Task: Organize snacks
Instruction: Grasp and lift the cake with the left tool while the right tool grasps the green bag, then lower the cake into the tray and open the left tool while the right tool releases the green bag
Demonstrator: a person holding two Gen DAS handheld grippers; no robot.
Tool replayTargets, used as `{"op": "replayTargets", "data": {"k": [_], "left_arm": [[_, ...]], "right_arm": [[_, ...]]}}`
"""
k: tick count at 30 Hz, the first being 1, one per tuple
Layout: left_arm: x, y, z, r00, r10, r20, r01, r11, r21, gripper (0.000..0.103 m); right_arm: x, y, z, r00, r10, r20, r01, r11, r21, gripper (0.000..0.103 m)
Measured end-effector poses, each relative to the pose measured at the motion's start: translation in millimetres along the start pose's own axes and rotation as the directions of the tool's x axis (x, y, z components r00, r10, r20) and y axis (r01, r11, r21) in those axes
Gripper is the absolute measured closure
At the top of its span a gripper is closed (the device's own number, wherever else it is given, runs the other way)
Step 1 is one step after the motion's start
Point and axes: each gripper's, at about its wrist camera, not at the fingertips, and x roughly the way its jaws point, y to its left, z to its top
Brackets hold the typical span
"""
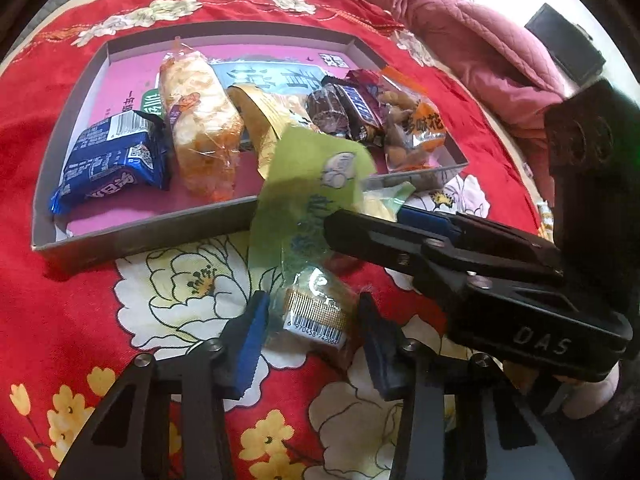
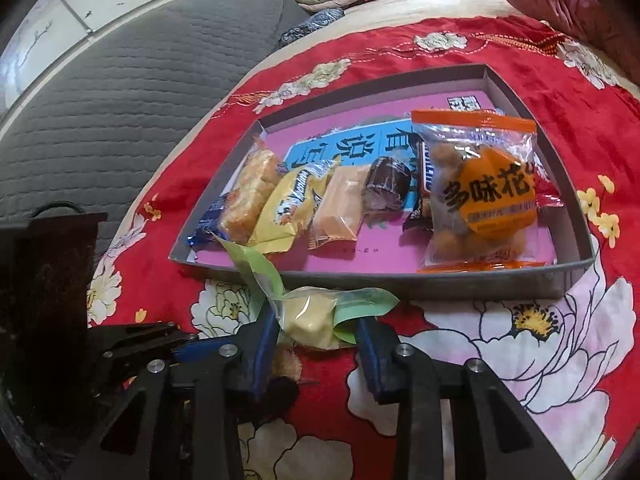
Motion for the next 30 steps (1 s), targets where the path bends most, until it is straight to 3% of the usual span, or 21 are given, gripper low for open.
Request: {"op": "replayTargets", "data": {"k": [7,16,23,30], "left_arm": [[-31,11,0,0.998,-0.03,0.057,0.033,0.998,-0.05,0.058],[-80,45,17,0.973,0.075,0.217,-0.046,0.99,-0.135,0.058],[-69,75,45,0.961,0.161,0.224,-0.115,0.972,-0.207,0.058],[-57,71,52,0.953,0.204,0.223,-0.164,0.969,-0.185,0.058]], "right_arm": [[-31,-4,3,0.995,0.033,0.095,-0.036,0.999,0.025,0.066],[-51,-6,26,0.972,-0.001,0.233,-0.007,0.999,0.034,0.066],[-31,-6,34,0.979,-0.078,0.191,0.076,0.997,0.016,0.066],[-17,-9,31,0.981,-0.109,0.16,0.109,0.994,0.011,0.064]]}}
